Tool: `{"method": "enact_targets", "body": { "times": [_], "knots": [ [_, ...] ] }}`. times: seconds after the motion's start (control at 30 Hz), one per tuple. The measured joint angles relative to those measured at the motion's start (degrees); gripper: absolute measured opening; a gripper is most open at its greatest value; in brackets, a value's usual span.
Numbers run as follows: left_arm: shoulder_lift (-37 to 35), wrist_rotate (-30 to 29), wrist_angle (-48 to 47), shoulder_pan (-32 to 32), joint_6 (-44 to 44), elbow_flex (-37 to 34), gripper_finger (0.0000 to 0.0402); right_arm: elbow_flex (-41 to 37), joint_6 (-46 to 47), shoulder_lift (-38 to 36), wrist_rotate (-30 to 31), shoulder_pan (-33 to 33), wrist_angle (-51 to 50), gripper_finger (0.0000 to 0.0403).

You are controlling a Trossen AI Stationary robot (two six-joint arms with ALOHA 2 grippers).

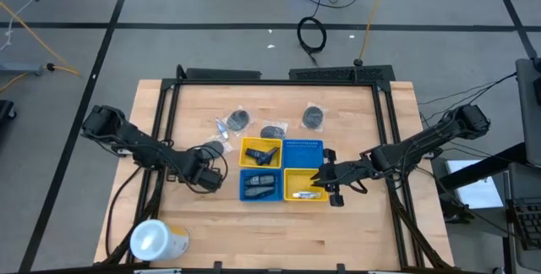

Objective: Pick & Place Travel size toiletries
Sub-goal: Put the white toothpaste into the right yellow bin

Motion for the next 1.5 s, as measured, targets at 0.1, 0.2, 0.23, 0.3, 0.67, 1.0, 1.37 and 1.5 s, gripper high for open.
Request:
{"method": "enact_targets", "body": {
  "times": [0.1,0.2,0.23,0.3,0.67,1.0,1.37,1.5],
  "knots": [
    [0.0,-1.6,1.7,0.2,-0.5,-1.9,0.0175,0.0,0.0,0.0,0.0,0.0,0.0,0.0082],
    [-0.2,-2.0,4.4,0.1,-0.5,-3.2,0.0175,0.0,0.0,0.0,0.0,0.0,0.0,0.0083],
    [-0.2,-2.4,5.0,0.1,-0.4,-3.5,0.0175,0.0,0.1,0.0,0.0,0.0,0.0,0.0084],
    [-0.2,-2.4,5.7,0.2,-0.3,-3.9,0.0174,0.0,0.2,0.0,0.0,0.0,0.0,0.0084],
    [-0.1,-2.5,6.4,0.2,4.0,-3.9,0.004,0.0,0.2,0.0,0.0,0.0,0.1,0.0082],
    [0.1,-1.2,1.4,0.1,8.9,-2.6,0.0041,0.0,0.0,0.0,0.0,0.0,0.1,0.0083],
    [0.2,-14.6,-11.4,-1.5,20.6,11.5,0.0041,0.0,-0.2,0.0,0.2,0.0,0.5,0.0084],
    [0.1,-25.6,-7.5,-3.1,28.5,18.3,0.0041,0.0,-1.9,0.0,0.2,0.0,2.4,0.0084]
  ]
}}
